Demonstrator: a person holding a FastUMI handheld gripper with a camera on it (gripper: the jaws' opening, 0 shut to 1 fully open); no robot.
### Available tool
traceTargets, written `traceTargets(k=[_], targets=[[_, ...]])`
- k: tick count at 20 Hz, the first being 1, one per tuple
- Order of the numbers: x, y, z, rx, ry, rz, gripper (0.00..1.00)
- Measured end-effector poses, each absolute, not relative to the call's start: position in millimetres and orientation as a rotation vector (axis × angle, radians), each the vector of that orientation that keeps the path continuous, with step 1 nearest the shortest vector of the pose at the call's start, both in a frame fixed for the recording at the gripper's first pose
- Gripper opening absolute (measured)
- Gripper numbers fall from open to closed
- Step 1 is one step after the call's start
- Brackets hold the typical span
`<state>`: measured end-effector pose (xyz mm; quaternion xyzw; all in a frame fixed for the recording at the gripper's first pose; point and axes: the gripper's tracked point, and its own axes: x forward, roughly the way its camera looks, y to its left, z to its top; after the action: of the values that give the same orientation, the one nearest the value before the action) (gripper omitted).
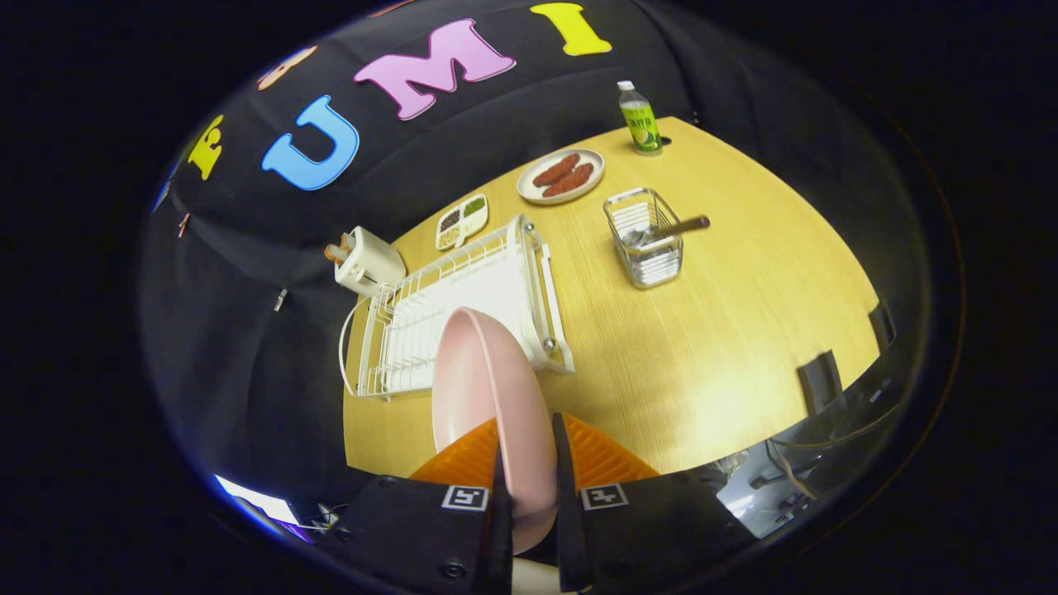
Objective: Take the plate from the dish rack, then take the spoon from the basket and place it into the plate.
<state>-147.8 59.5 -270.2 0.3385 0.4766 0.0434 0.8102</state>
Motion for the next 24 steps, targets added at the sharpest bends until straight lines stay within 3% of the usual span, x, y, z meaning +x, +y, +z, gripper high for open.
traceTargets(k=[12, 20, 22, 24], targets=[[-169, 118, -390, 0.867, 1.184, 0.145, 0.26], [-130, 151, -404, 0.991, 1.144, 0.183, 0.25], [-129, 147, -412, 0.929, 1.163, 0.159, 0.28], [-129, 146, -416, 0.874, 1.166, 0.155, 0.38]])
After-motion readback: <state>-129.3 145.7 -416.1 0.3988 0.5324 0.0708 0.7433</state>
